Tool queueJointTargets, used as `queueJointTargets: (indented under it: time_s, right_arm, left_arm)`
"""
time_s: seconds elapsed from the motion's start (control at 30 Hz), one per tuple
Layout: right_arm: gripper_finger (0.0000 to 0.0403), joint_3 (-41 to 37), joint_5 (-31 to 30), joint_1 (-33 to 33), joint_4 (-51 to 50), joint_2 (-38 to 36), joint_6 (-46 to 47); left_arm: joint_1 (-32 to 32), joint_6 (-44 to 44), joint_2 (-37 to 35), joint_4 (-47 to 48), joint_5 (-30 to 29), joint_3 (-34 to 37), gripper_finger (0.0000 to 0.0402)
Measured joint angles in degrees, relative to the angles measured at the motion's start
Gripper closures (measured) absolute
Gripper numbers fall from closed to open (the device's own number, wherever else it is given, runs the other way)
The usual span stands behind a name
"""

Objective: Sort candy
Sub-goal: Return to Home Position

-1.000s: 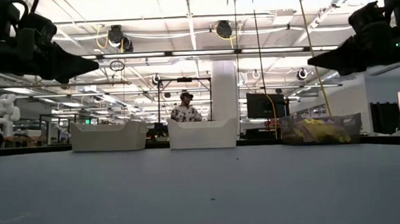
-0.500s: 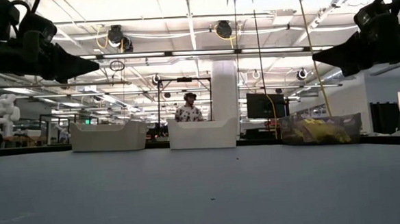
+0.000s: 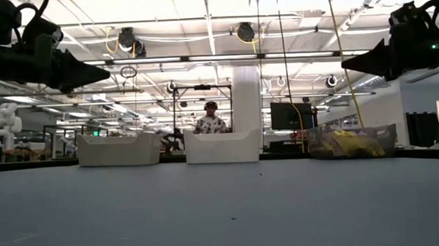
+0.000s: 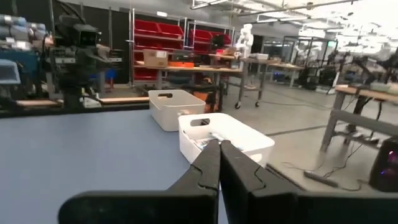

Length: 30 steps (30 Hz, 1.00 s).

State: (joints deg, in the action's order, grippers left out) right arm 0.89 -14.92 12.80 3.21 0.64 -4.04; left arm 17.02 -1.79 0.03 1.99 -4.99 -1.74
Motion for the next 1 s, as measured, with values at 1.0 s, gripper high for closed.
queueJointTargets:
  time_s: [1.0]
  right_arm:
    - [0.0403,0.0,0.0,0.0,0.0,0.0,-1.2]
  left_arm:
    - [0.0,2.9,0.0,-0.2,0.1,0.0,0.0371]
